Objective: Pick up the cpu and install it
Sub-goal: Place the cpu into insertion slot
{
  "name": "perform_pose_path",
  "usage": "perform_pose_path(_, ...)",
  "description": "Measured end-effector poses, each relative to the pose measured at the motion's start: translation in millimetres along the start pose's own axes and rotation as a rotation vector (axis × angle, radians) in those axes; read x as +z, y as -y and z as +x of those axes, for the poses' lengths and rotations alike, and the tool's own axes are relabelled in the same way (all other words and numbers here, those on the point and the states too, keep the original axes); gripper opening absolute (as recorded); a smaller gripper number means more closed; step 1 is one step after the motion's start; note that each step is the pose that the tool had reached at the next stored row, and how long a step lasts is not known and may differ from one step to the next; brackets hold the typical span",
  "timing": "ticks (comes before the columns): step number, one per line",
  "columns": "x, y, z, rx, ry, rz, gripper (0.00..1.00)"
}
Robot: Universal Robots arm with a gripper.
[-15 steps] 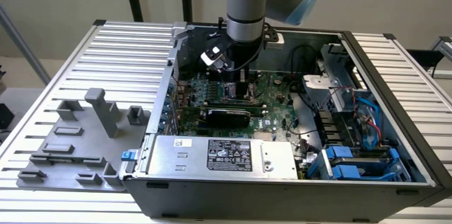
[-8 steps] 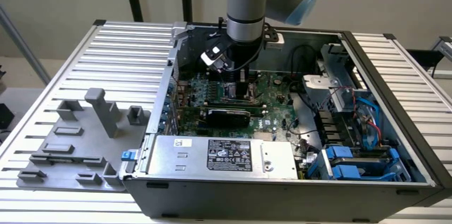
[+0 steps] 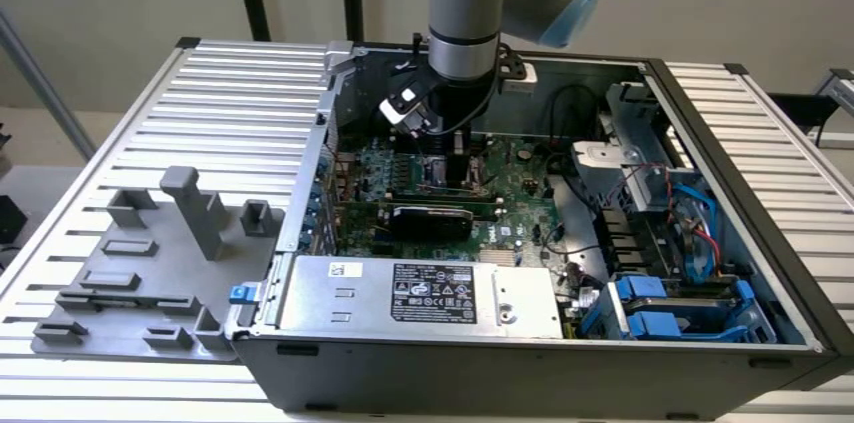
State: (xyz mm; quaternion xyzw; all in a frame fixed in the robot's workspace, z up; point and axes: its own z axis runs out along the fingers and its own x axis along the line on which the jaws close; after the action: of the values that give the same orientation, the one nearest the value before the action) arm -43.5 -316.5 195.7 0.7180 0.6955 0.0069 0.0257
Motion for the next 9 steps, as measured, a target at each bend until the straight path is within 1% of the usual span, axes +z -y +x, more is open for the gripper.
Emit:
perform_pose_path(3,-2.7,-0.1,-0.1,0.000,-0.0003,0.0000,0.63)
perform_pose_path(9,-13.3,-0.6,-0.4,0.000,-0.0028,0.0001,0.63)
